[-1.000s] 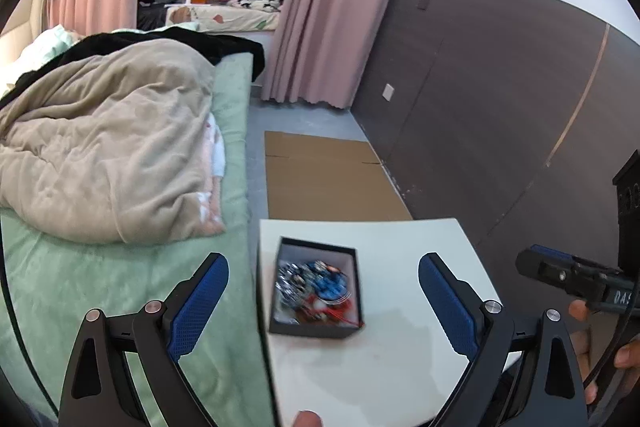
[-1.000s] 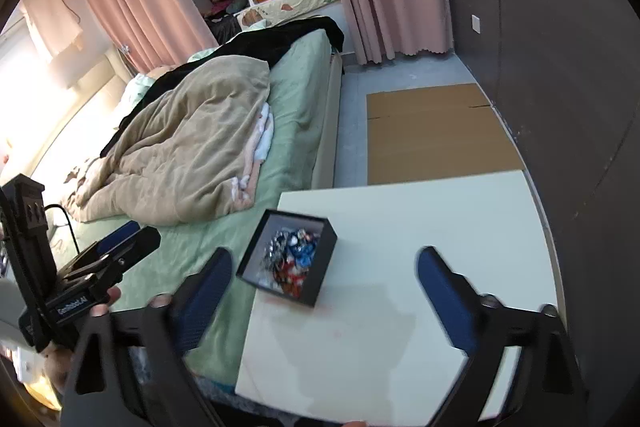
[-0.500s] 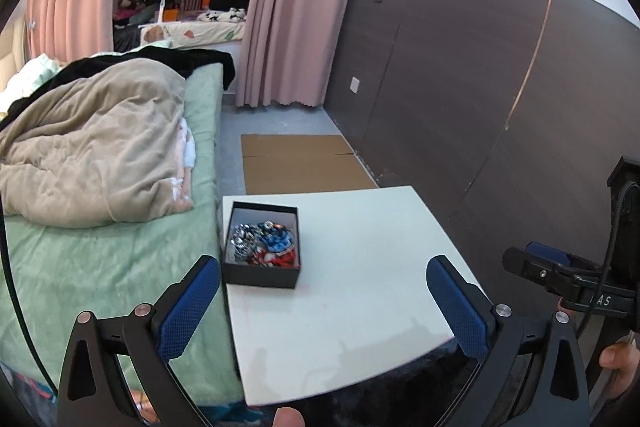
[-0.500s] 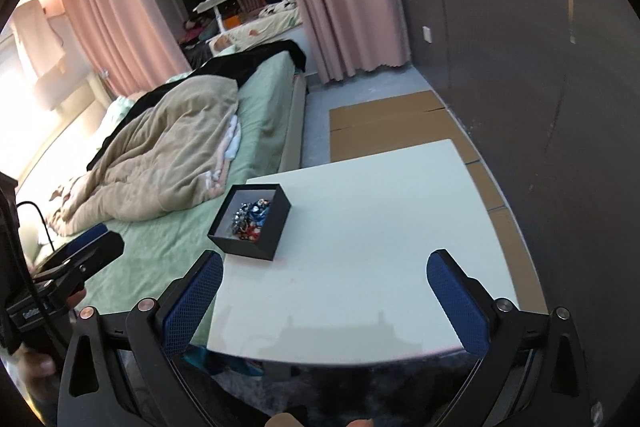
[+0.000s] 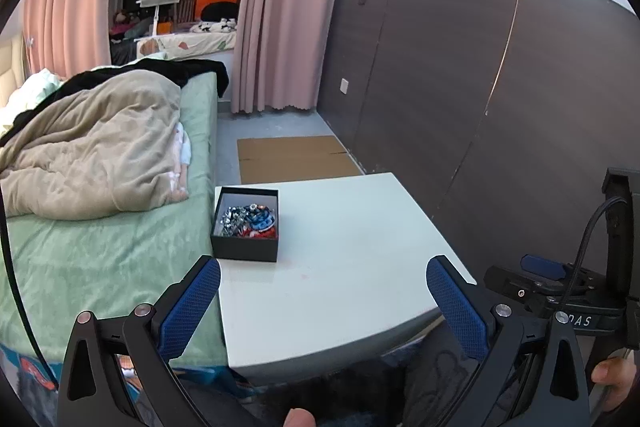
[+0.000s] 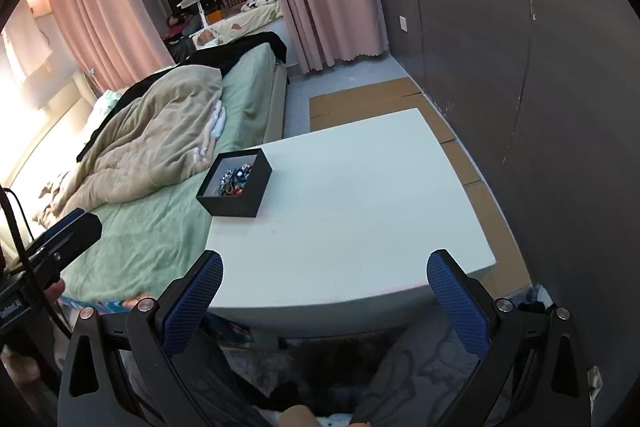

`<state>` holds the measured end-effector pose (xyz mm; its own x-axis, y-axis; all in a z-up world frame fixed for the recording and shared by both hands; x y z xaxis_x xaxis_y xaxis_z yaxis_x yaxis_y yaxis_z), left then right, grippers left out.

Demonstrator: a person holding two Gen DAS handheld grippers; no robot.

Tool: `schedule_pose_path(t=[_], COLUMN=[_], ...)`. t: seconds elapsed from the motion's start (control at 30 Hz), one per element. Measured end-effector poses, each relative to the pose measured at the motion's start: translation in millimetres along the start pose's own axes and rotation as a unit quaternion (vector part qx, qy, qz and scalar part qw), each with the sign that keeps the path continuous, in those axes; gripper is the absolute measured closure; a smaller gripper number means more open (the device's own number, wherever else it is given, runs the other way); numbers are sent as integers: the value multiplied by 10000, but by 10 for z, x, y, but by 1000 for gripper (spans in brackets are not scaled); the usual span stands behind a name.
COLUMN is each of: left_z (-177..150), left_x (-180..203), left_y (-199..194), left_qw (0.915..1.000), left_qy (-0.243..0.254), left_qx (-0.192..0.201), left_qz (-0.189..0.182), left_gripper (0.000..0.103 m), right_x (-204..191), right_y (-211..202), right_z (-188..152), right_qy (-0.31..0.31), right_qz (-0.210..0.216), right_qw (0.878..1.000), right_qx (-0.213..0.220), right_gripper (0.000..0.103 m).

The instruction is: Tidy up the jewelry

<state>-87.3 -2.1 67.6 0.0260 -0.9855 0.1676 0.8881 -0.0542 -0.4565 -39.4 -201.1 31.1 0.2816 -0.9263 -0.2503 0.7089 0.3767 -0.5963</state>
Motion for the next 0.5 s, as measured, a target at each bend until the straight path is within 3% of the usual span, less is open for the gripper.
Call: schedule_pose_path(t=[0.5], left_z=[-157], left_x=[158], left_y=[-204], left_qw=[9997], left_qy=[224], left_qx=[67], left_qz=[81], left_gripper=[0], right_x=[121], right_y=[-276], right_z=[-162], right_qy=[-153], right_qz=[-1], right_qw=[9996], right_qx=[225], right_gripper=[0])
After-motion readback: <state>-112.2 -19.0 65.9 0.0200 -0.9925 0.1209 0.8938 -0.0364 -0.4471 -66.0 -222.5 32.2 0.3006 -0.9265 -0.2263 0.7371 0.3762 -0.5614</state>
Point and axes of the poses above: each gripper's, at about its wrist camera, not at the fingertips, and y roughly the way its jaws point, x to its right, z to its top, the point moved 1 cm from there along y, roughly the way its jaws point, and after that the axes turned 10 degrees about x, right-handed, at the moved point
